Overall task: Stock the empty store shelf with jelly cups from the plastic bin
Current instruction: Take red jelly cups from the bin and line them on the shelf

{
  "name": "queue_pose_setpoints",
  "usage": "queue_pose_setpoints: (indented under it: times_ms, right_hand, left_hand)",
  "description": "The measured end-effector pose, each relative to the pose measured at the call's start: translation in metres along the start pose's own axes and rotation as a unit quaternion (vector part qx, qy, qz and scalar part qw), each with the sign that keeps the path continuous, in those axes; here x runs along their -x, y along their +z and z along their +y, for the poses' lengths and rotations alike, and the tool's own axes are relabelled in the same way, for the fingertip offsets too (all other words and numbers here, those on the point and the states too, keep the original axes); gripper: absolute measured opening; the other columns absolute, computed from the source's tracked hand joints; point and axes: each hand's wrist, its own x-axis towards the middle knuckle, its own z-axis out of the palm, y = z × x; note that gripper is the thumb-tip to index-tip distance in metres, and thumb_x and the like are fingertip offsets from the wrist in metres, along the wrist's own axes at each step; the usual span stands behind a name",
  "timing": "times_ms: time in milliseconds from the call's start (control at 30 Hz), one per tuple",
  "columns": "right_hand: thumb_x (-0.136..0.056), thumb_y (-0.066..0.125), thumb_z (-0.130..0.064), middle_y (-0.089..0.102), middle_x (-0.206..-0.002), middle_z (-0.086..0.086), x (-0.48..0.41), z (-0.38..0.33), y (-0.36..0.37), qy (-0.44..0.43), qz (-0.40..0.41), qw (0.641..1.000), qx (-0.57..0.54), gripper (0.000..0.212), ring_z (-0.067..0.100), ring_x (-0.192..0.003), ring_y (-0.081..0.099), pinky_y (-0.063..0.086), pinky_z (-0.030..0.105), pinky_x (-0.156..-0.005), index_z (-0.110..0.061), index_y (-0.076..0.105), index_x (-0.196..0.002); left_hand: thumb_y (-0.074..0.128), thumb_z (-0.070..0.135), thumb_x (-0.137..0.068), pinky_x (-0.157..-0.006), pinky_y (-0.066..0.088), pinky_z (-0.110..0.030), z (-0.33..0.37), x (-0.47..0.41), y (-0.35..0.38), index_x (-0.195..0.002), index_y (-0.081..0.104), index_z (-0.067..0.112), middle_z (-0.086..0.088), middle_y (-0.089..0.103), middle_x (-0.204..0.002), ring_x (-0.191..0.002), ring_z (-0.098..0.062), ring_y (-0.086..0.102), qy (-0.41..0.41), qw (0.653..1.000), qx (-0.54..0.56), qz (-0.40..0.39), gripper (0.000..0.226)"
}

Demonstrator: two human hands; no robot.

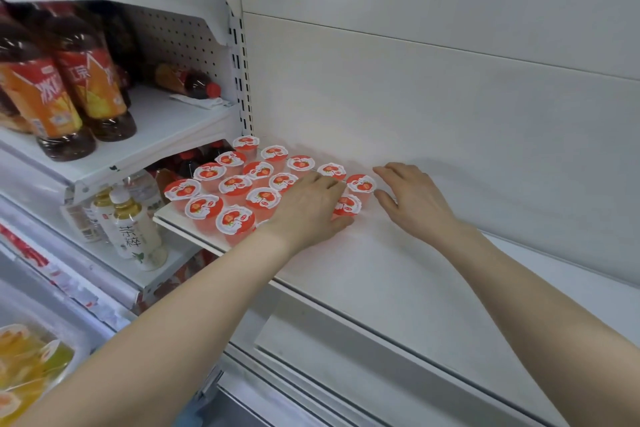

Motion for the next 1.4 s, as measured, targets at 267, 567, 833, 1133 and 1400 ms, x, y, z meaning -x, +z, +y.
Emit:
queue_pose_setpoints:
  times_ms: [267, 567, 833, 1133, 1400]
  right_hand:
    - [-0.097, 0.051, -0.03, 0.054, -0.134, 0.008, 0.016, -0.053, -0.021, -0.035, 0.021, 0.999, 0.031, 0.044, 0.032, -0.122, 0.048, 0.038, 0.04, -0.098, -0.014, 0.051, -0.138]
    - [-0.096, 0.053, -0.031, 0.056, -0.134, 0.012, 0.041, -0.176, -0.02, -0.108, 0.029, 0.993, 0.031, 0.046, 0.034, -0.123, 0.049, 0.037, 0.042, -0.101, -0.011, 0.052, -0.137]
    - [-0.096, 0.051, -0.032, 0.058, -0.128, 0.014, 0.065, -0.304, 0.025, -0.193, 0.045, 0.98, -0.006, 0.045, 0.036, -0.116, 0.052, 0.043, 0.047, -0.097, -0.006, 0.054, -0.133]
    - [-0.089, 0.064, -0.015, 0.061, -0.12, 0.015, 0.1, -0.444, 0.122, -0.302, -0.018, 0.947, -0.105, 0.038, 0.035, -0.109, 0.056, 0.046, 0.045, -0.095, -0.003, 0.06, -0.125]
    - [-0.092, 0.058, -0.035, 0.06, -0.13, 0.004, 0.076, -0.535, 0.202, -0.354, -0.289, 0.887, -0.074, 0.045, 0.027, -0.121, 0.053, 0.038, 0.037, -0.1, -0.019, 0.054, -0.133]
  left_hand:
    - [0.053, 0.05, -0.091, -0.105, 0.035, -0.036, -0.038, 0.046, -0.039, -0.137, 0.05, 0.016, -0.003, 0.053, -0.136, -0.127, -0.025, 0.042, -0.02, 0.999, -0.005, 0.033, 0.057]
    - [0.049, 0.049, -0.093, -0.107, 0.036, -0.039, -0.109, 0.164, -0.084, -0.141, 0.046, 0.017, -0.004, 0.052, -0.139, -0.127, -0.026, 0.043, -0.064, 0.996, -0.024, 0.055, 0.058]
    - [0.056, 0.036, -0.094, -0.103, 0.034, -0.037, -0.191, 0.323, -0.098, -0.136, 0.052, 0.013, -0.008, 0.056, -0.131, -0.122, -0.03, 0.046, -0.165, 0.985, -0.011, 0.055, 0.048]
    - [0.055, 0.03, -0.096, -0.102, 0.037, -0.043, -0.269, 0.518, -0.055, -0.132, 0.056, 0.014, -0.009, 0.059, -0.127, -0.12, -0.032, 0.048, -0.364, 0.93, 0.032, -0.021, 0.04]
    - [0.051, 0.033, -0.097, -0.102, 0.038, -0.037, -0.3, 0.561, -0.003, -0.134, 0.056, 0.019, -0.006, 0.059, -0.127, -0.118, -0.03, 0.048, -0.435, 0.896, 0.058, -0.074, 0.039]
